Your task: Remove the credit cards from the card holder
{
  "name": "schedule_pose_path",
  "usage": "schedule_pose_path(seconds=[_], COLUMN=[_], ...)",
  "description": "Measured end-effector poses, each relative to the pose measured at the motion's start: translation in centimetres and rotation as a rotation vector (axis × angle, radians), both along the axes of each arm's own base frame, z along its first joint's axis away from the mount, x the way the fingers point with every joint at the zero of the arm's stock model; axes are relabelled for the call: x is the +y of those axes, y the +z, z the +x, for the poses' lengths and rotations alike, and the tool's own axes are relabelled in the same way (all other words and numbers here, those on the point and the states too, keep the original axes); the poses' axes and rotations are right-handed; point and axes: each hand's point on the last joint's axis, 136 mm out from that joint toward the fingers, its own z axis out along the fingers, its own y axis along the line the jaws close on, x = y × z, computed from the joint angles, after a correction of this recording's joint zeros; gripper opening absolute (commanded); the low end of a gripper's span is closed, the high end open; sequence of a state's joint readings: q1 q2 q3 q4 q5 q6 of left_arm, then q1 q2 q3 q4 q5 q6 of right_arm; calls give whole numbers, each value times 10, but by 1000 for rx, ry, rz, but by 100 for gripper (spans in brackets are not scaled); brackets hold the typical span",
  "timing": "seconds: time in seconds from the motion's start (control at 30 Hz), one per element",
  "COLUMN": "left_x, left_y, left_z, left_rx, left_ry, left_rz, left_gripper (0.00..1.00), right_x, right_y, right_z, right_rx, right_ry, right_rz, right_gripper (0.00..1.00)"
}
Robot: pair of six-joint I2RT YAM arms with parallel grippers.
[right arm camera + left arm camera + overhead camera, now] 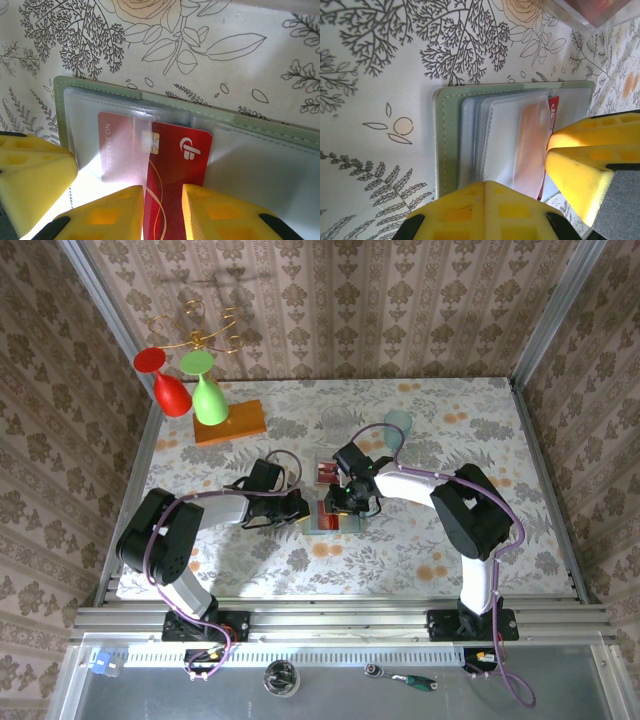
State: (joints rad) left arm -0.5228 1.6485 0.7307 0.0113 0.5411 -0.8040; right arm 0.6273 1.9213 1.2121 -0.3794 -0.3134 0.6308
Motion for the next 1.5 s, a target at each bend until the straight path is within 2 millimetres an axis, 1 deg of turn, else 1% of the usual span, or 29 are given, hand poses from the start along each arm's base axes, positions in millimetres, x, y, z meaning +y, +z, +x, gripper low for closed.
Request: schedule_pose_path(seconds=[0.17, 0.3, 0.5, 0.6, 0.7, 0.83, 1.0, 1.2, 1.5], left_x=[0, -1, -8, -15, -21, -20, -19, -16, -15], left_y=[3, 14, 27, 30, 24, 13, 11, 8, 7], left_z=[-1, 2, 8, 7, 5, 0, 1, 0, 0], left_rx=[3, -16, -43, -46, -34, -4, -12, -10, -10], left_ry=[-7, -12, -22, -41, -60, -69, -73, -69, -66], left_rz=[7, -2, -16, -21, -13, 12, 24, 43, 49], left_gripper=[2, 2, 2, 1, 1, 0, 0, 0, 2], right_x=[-2, -5, -9, -9, -5, 0, 6, 8, 11], right_y=[4, 7, 7, 7, 8, 10, 12, 1, -1], right_z=[0, -1, 0, 0, 0, -2, 0, -1, -3], right_rx=[-7, -13, -11, -11, -12, -2, 0, 26, 42], right_ry=[-3, -8, -18, -18, -14, -7, -10, -10, -8], right_rz=[-3, 1, 0, 5, 28, 64, 97, 96, 114], right_gripper=[29, 29, 30, 30, 30, 29, 29, 29, 30])
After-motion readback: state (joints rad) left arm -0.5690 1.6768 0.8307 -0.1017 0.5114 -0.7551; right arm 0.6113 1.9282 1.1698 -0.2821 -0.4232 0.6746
